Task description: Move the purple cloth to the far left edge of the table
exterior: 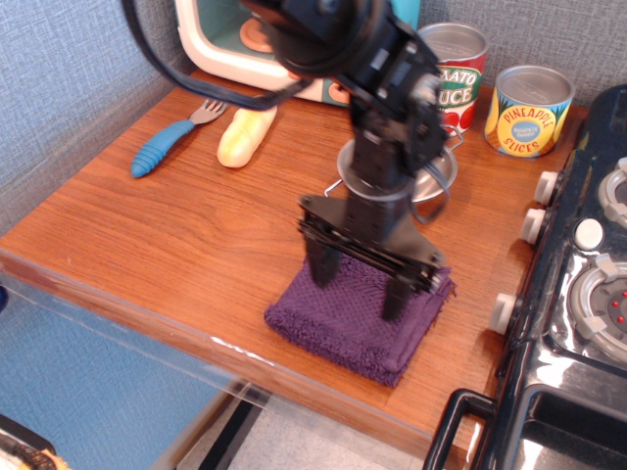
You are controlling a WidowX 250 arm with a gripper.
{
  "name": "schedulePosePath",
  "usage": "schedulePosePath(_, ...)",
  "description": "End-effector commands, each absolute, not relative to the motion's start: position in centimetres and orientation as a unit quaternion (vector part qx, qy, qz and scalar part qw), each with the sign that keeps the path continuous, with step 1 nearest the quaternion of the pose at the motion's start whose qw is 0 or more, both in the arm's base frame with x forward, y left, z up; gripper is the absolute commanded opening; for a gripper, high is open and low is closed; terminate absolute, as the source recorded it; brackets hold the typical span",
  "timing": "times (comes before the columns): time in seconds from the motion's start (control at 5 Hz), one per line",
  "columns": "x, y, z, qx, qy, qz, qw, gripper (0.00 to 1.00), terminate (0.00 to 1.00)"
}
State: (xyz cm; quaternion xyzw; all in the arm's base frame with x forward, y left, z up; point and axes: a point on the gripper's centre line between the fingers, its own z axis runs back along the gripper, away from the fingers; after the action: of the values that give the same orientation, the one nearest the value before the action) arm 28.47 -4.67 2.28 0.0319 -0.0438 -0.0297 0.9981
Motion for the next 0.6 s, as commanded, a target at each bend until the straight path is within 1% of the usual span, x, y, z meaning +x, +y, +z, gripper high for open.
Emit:
schedulePosePath(0.0,27.3,-3.4,0.4,0.039,-0.031,-0.052,0.997,1.0,0.0)
schedulePosePath(0.2,26.4,-3.2,-1.1,0.05,-0.02,-0.069,0.996,1.0,0.0)
schedulePosePath(0.4,26.3,-2.8,-2.1,0.054,-0.002,-0.076,0.996,1.0,0.0)
